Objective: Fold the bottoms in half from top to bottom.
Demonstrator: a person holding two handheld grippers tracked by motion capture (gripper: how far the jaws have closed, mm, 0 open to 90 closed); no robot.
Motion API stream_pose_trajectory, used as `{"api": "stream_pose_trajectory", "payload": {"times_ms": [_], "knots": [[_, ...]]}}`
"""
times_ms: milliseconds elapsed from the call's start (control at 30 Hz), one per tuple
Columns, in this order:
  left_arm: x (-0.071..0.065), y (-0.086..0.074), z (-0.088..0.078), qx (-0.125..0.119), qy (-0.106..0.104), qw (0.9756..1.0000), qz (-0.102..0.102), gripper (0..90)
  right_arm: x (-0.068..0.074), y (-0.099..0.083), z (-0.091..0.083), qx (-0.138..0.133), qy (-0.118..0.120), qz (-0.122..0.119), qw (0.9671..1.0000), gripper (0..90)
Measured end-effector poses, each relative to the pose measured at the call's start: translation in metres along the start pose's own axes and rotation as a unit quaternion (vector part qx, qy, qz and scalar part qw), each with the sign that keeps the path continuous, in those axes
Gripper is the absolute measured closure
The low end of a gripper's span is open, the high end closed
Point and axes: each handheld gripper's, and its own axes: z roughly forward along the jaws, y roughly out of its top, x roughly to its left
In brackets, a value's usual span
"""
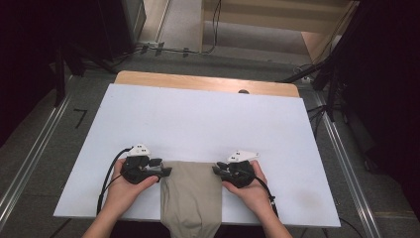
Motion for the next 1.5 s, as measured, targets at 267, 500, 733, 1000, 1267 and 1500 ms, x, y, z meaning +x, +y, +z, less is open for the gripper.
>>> {"api": "stream_pose_trajectory", "payload": {"times_ms": [267, 500, 733, 1000, 1267, 1500], "knots": [[-0.007, 0.0, 0.006, 0.003, 0.003, 0.9996, 0.029, 82.4, 0.002, -0.003, -0.004, -0.006, 0.015, 0.009, 0.9998, 86.6], [-0.012, 0.019, 0.001, -0.037, 0.003, 0.9978, 0.055, 85.4, -0.007, 0.001, -0.023, -0.057, 0.01, 0.014, 0.9983, 87.4], [-0.002, 0.065, 0.006, -0.083, 0.004, 0.9949, 0.056, 85.3, -0.029, 0.03, -0.037, -0.079, -0.028, 0.009, 0.9964, 87.5], [0.028, 0.131, 0.027, -0.104, -0.004, 0.9929, 0.057, 85.0, -0.072, 0.076, -0.039, -0.103, -0.073, 0.003, 0.992, 87.3], [0.054, 0.167, 0.042, -0.119, 0.013, 0.992, 0.04, 85.2, -0.105, 0.117, -0.032, -0.123, -0.087, -0.005, 0.9886, 87.2], [0.076, 0.184, 0.052, -0.141, 0.037, 0.9893, -0.01, 64.0, -0.125, 0.138, -0.013, -0.141, -0.111, 0.053, 0.9822, 63.7]]}}
